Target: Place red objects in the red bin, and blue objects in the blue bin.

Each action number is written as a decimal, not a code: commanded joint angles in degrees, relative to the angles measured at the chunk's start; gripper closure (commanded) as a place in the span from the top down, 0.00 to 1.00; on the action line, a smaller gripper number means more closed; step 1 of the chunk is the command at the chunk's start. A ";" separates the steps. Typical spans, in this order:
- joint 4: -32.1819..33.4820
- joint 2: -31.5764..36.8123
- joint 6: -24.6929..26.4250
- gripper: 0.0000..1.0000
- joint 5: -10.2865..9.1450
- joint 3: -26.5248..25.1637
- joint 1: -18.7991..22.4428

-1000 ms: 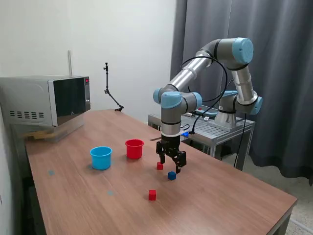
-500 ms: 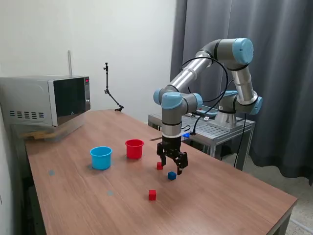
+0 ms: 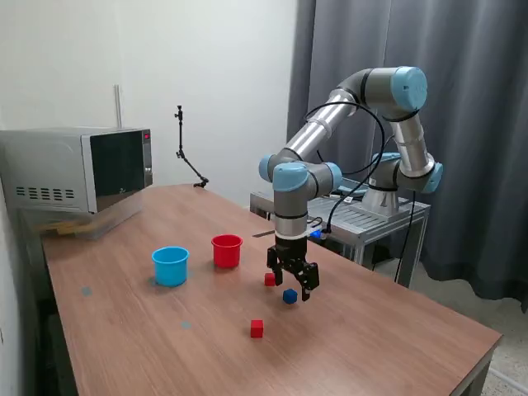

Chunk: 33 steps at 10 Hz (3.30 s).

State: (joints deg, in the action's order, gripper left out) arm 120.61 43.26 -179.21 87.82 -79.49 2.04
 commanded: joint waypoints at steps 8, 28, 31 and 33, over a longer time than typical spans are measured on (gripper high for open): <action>0.15 -0.90 0.00 1.00 -0.10 0.12 -0.11; -3.44 -0.64 0.27 0.00 0.34 12.07 -2.56; -5.03 -0.46 0.53 0.00 4.73 13.83 -6.42; -6.16 -0.37 0.44 0.00 5.34 16.98 -9.49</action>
State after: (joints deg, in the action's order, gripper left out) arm 115.33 42.81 -178.77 92.43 -64.68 -5.24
